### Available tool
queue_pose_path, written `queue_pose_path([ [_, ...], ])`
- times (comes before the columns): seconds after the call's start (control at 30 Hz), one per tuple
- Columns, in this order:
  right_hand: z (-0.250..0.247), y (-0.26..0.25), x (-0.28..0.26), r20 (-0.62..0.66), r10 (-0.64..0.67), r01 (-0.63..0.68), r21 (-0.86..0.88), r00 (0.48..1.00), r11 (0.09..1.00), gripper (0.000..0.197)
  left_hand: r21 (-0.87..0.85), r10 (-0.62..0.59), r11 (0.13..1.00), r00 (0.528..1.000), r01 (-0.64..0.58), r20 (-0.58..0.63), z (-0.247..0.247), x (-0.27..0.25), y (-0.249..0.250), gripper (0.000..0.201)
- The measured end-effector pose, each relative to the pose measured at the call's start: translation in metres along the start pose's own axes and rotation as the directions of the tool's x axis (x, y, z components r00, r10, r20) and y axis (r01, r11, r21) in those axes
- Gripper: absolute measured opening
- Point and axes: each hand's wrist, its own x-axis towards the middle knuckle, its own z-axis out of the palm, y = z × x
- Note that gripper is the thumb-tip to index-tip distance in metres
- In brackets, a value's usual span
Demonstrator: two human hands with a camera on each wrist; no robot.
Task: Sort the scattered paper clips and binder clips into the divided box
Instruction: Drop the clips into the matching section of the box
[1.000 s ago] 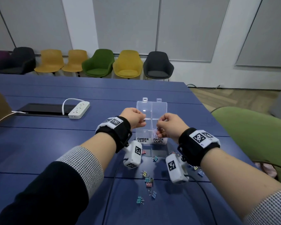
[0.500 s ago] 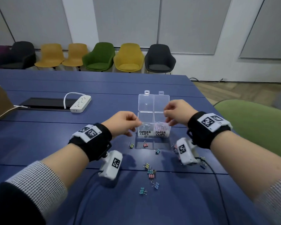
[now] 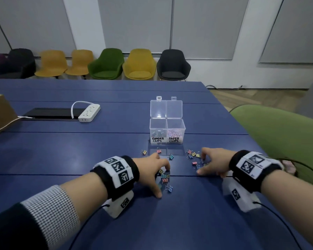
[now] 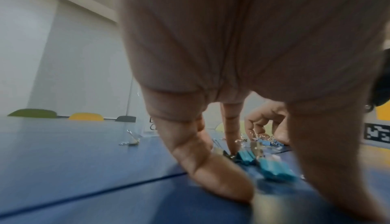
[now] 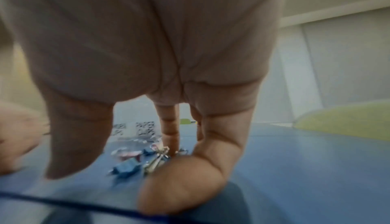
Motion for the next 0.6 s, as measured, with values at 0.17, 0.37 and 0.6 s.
queue_pose_path([
  [0.17, 0.019, -0.046, 0.002, -0.034, -0.191, 0.177, -0.249, 0.981, 0.952, 0.033, 0.004, -0.016, 1.0, 0.995, 0.016, -0.096, 0.002, 0.013, 0.009, 0.043],
  [0.37, 0.028, -0.076, -0.005, -0.032, -0.273, 0.247, -0.333, 0.962, 0.91, 0.03, -0.07, -0.026, 0.997, 0.992, 0.018, -0.127, -0.003, 0.015, 0.012, 0.019],
  [0.6, 0.023, -0.085, -0.017, 0.018, -0.23, 0.224, -0.308, 0.973, 0.925, 0.018, 0.111, -0.069, 0.991, 0.994, 0.078, -0.083, -0.007, 0.009, 0.02, 0.018],
])
